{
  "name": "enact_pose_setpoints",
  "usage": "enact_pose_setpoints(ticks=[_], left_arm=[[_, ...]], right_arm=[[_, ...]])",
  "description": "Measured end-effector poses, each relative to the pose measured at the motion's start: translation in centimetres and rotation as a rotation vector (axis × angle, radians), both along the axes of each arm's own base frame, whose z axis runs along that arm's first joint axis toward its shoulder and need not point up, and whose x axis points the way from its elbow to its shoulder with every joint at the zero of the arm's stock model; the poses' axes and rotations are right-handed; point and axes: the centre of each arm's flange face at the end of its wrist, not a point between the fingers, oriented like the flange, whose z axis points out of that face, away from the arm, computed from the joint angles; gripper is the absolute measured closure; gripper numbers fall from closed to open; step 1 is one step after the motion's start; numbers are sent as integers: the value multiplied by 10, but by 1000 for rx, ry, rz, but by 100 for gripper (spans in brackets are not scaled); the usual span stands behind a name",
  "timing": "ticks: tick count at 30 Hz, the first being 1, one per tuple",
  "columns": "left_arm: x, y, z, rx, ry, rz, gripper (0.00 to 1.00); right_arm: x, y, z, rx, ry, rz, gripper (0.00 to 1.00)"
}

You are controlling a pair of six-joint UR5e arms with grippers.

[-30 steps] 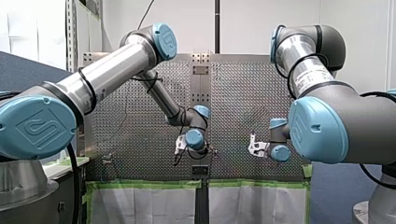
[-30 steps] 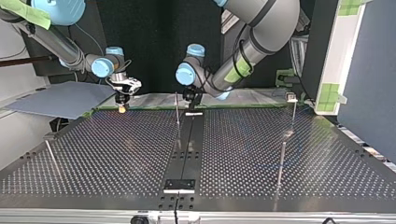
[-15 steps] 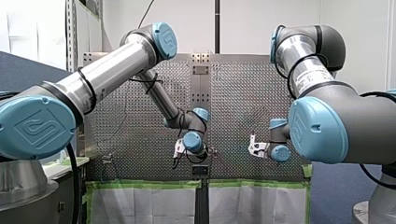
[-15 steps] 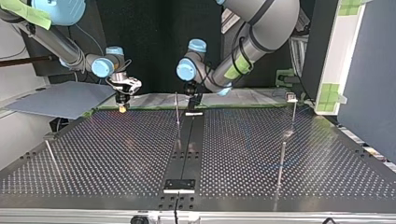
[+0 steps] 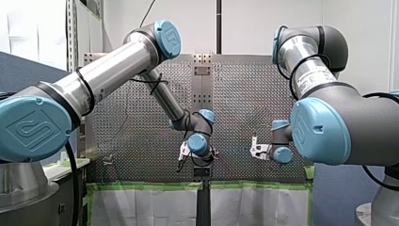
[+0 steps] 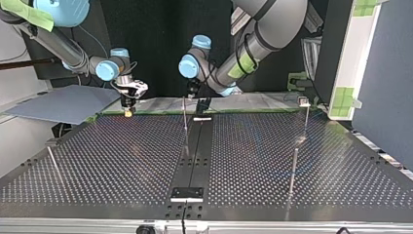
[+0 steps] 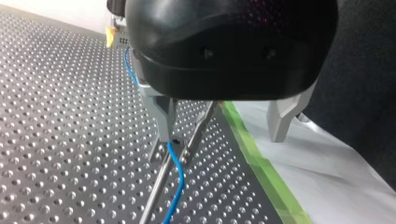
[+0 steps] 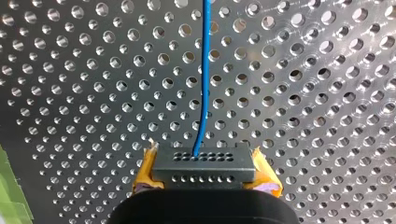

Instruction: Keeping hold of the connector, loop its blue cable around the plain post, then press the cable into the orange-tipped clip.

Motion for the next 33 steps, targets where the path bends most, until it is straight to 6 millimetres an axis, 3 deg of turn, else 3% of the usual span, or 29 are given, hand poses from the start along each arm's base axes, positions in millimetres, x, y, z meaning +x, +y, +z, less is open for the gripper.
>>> enact_pose_setpoints(ticks=[33], left_arm=[[-4, -5, 1, -22, -15, 22, 2]], right_arm=[[-1, 0, -4, 8, -7, 6, 100]])
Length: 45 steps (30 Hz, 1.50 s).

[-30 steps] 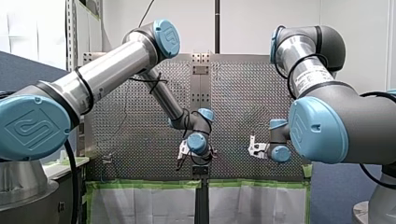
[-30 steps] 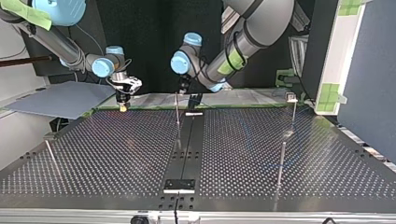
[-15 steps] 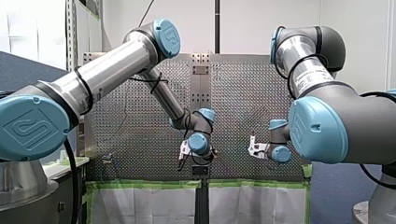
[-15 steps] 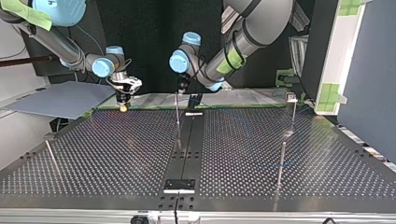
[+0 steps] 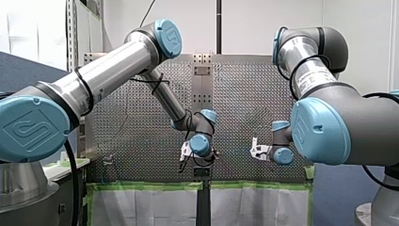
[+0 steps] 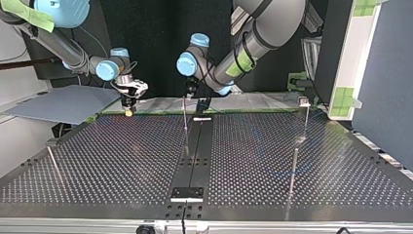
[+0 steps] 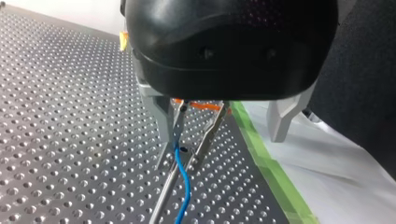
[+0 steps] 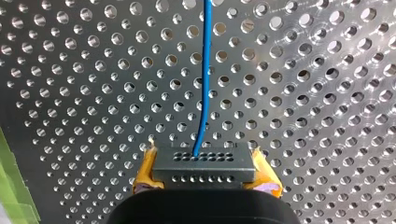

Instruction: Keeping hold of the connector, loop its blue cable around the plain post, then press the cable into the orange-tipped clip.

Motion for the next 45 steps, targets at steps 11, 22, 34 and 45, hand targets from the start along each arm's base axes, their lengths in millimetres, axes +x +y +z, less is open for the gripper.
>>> enact_pose_setpoints(ticks=[11, 22, 34, 45], left_arm=[[-8, -4, 17, 2, -28, 23, 2], [-16, 11, 60, -99, -97, 32, 2], [-31, 30, 99, -225, -167, 69, 2], [-50, 55, 136, -295, -264, 145, 2]], right_arm=[[0, 0, 0, 2, 0, 2, 100], [0, 0, -1, 3, -3, 5, 100], [1, 1, -2, 7, -15, 16, 100], [2, 1, -2, 8, -21, 21, 100]])
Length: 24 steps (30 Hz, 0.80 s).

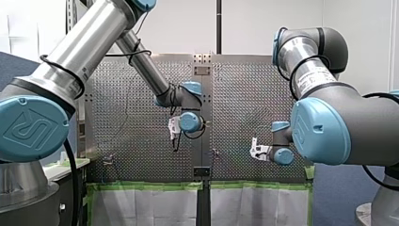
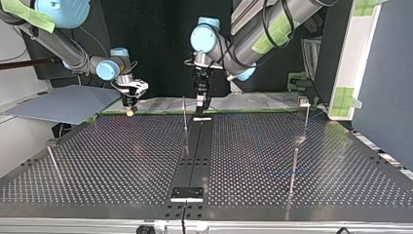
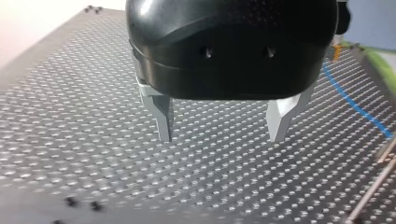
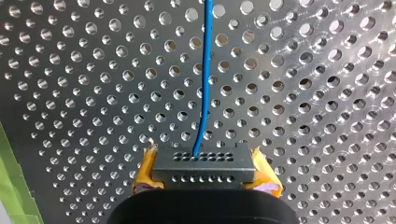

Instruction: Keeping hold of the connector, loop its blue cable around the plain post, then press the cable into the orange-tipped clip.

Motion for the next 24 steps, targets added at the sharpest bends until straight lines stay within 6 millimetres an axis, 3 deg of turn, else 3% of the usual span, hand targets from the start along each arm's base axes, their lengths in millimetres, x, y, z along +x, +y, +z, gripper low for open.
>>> enact_pose_setpoints(ticks=[24], left_arm=[[-68, 39, 55, -88, -117, -1, 2]], right_arm=[[0, 0, 0, 8, -9, -3, 100]])
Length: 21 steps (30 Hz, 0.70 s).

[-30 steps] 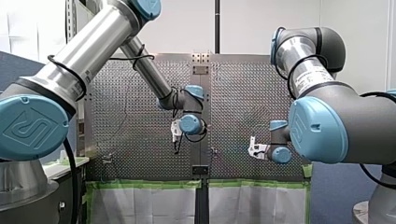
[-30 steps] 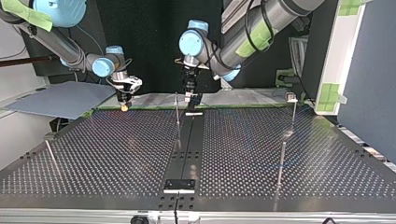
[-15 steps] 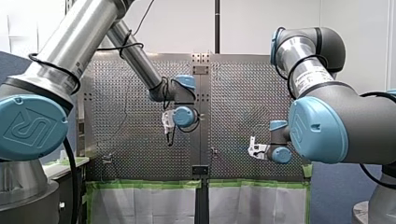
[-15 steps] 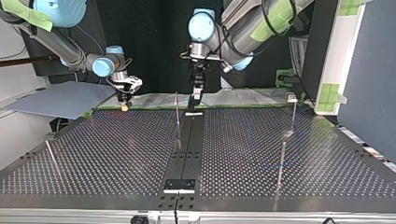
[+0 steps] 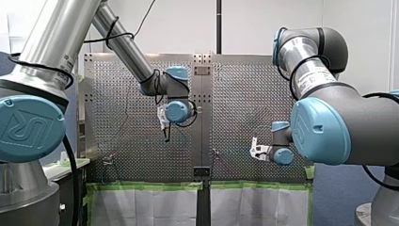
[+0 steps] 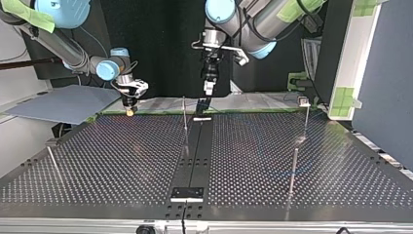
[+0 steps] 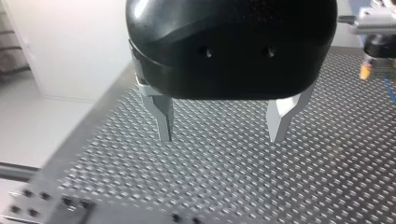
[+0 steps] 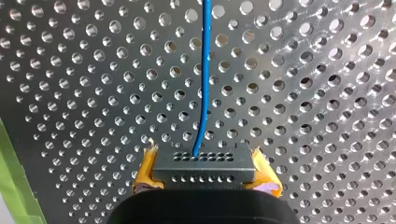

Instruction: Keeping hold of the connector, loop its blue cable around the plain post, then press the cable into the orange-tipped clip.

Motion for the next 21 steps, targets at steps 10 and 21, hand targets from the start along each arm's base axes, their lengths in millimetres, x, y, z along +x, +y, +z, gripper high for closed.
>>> enact_pose_setpoints(ticks=[10, 21], left_arm=[[-35, 20, 16, -24, -33, -16, 2], [-66, 46, 21, -50, -60, -21, 2]], right_arm=[[-5, -4, 13, -6, 6, -8, 100], [-1, -11, 65, -65, -4, -2, 100]])
